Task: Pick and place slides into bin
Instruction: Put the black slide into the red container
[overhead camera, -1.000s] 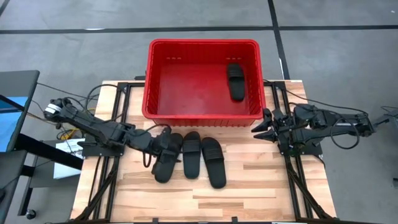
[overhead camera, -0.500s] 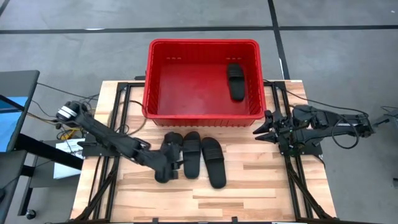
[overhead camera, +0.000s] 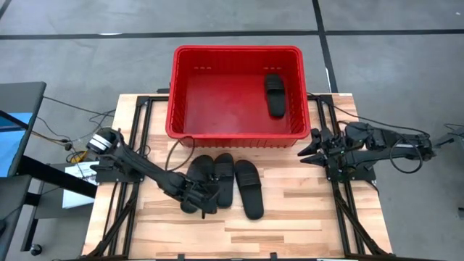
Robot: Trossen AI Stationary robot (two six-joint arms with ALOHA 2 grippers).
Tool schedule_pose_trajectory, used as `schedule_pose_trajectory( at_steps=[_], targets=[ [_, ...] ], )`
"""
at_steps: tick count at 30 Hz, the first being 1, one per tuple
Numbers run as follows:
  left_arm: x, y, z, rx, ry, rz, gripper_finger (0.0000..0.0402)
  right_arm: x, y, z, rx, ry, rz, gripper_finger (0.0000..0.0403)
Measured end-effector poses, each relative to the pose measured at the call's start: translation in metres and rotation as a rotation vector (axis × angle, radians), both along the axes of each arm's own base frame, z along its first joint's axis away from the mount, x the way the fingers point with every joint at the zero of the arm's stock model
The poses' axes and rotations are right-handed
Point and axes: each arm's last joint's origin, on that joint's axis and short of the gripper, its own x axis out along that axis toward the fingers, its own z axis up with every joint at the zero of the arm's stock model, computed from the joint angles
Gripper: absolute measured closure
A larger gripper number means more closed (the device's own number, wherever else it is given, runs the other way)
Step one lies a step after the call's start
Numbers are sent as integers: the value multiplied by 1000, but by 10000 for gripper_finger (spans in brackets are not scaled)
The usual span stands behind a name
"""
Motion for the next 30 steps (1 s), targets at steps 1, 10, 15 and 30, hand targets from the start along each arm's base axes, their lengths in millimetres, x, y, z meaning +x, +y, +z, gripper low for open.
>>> schedule_pose_trajectory(
  at_steps=[1,10,15,30],
  targets=[
    [0,0,-2,13,15,2,227,-1,0,0,0,2,0,276],
    [0,7,-11,117,76,36,227,-3,0,0,0,0,0,276],
    [2,13,-11,178,89,40,227,-4,0,-2,-1,16,1,276],
    [7,26,-13,106,130,22,227,-4,0,-3,-1,28,1,276]
  ],
)
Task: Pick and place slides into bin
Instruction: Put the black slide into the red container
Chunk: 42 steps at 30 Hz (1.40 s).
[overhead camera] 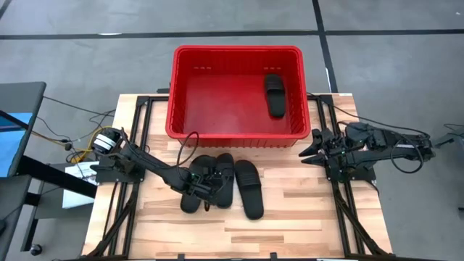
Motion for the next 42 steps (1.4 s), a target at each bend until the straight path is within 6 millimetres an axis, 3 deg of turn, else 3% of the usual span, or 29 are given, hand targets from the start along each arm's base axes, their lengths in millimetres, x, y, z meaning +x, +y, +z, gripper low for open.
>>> schedule_pose_trajectory(
  at_steps=[15,35,42],
  targets=[
    [6,20,-1,-29,29,25,227,0,0,-1,-3,13,1,276],
    [9,35,-4,-61,116,-69,227,0,0,-1,-3,12,1,276],
    [15,36,-19,-61,153,-81,234,0,0,-1,-2,13,0,276]
  ],
)
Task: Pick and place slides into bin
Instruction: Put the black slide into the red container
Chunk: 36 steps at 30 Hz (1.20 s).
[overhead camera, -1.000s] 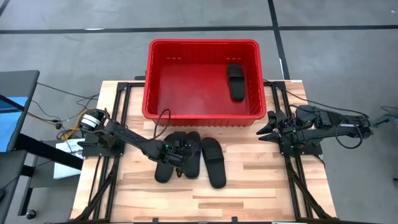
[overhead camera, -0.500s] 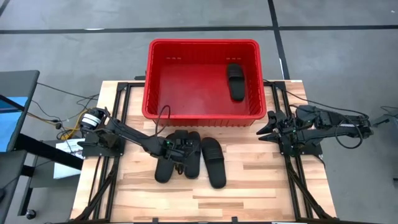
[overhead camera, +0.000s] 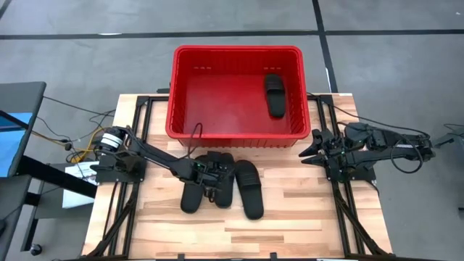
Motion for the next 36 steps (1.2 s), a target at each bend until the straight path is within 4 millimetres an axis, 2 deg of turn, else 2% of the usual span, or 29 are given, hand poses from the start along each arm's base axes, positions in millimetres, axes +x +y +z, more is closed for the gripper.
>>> schedule_pose_trajectory(
  at_steps=[3,9,11,19,24,36],
  targets=[
    [4,0,-5,-4,-3,5,262,0,0,0,1,-1,0,276],
    [5,-1,-6,-16,-30,56,372,0,0,0,1,-3,0,276],
    [5,-1,-6,-22,-40,75,391,0,0,0,1,-2,0,276],
    [7,-6,-2,-37,-69,103,397,0,0,0,1,-2,0,276],
    [14,-14,12,-46,-85,79,399,0,0,0,1,-2,0,276],
    [16,-27,38,-44,-6,35,400,0,0,0,0,-2,0,276]
  ],
)
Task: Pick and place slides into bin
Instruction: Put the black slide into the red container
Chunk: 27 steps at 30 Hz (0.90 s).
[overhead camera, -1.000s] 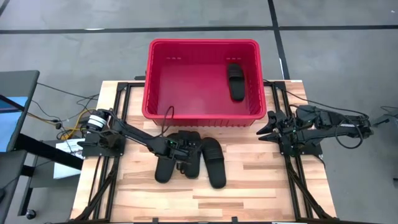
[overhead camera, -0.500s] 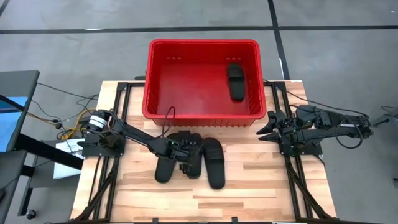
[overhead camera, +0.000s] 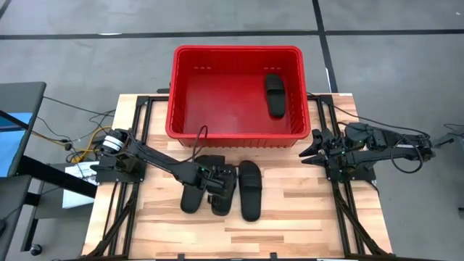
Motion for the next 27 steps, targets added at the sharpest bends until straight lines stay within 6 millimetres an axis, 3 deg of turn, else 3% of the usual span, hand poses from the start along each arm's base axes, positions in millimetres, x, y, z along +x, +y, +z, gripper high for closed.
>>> schedule_pose_trajectory(
  at_steps=[8,13,27],
  targets=[
    [3,-9,13,-73,9,-52,401,0,0,0,-16,-4,4,276],
    [6,-11,33,-52,27,-81,401,0,0,0,-16,-3,5,276],
    [16,3,126,139,-41,-122,401,0,0,-1,-16,5,5,276]
  ],
)
